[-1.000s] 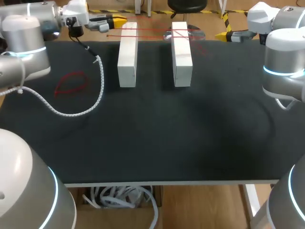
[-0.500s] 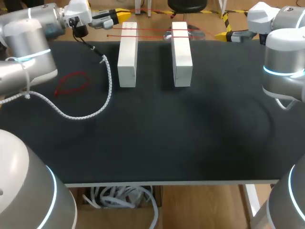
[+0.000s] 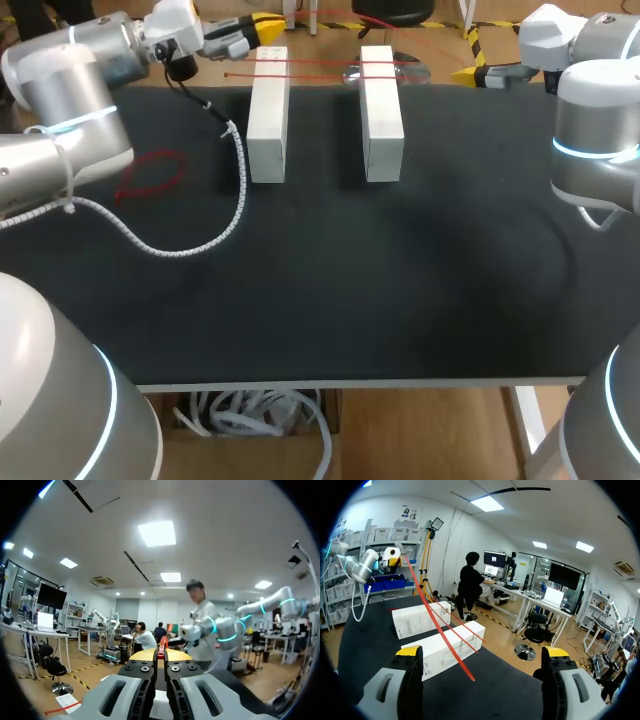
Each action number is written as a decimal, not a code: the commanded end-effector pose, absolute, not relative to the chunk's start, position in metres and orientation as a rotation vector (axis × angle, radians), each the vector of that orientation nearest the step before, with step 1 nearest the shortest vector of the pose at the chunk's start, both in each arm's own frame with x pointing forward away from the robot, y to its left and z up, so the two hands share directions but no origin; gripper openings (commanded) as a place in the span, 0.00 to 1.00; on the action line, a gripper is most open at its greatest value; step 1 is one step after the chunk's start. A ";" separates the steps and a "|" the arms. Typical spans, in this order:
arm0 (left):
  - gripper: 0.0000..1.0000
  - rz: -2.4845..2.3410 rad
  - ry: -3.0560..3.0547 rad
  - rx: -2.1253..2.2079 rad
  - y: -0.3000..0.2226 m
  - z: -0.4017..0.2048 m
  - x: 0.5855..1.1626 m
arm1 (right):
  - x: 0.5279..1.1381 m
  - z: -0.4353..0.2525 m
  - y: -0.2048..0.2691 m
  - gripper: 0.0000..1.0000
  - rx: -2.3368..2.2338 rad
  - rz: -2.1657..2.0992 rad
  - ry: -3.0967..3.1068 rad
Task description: Grab the tape and strap the tape.
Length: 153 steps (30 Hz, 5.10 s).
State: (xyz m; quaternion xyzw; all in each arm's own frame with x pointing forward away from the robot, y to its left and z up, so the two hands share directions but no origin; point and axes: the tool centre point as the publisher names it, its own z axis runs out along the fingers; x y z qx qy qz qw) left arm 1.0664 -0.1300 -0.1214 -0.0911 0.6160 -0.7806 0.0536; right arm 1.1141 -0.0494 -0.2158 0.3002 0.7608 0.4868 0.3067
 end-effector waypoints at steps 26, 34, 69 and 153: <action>0.00 -2.468 1.791 -0.290 -0.133 -0.100 1.065 | 1.114 -0.216 -0.050 1.00 0.794 1.289 2.013; 0.00 -2.490 1.773 -0.272 -0.137 -0.093 1.063 | 1.114 -0.216 -0.050 1.00 0.794 1.289 2.013; 0.00 -2.510 1.695 -0.261 -0.154 -0.071 1.059 | 1.114 -0.216 -0.050 1.00 0.794 1.289 2.013; 0.00 -2.510 1.695 -0.261 -0.154 -0.071 1.059 | 1.074 -0.202 -0.033 1.00 1.106 1.367 1.260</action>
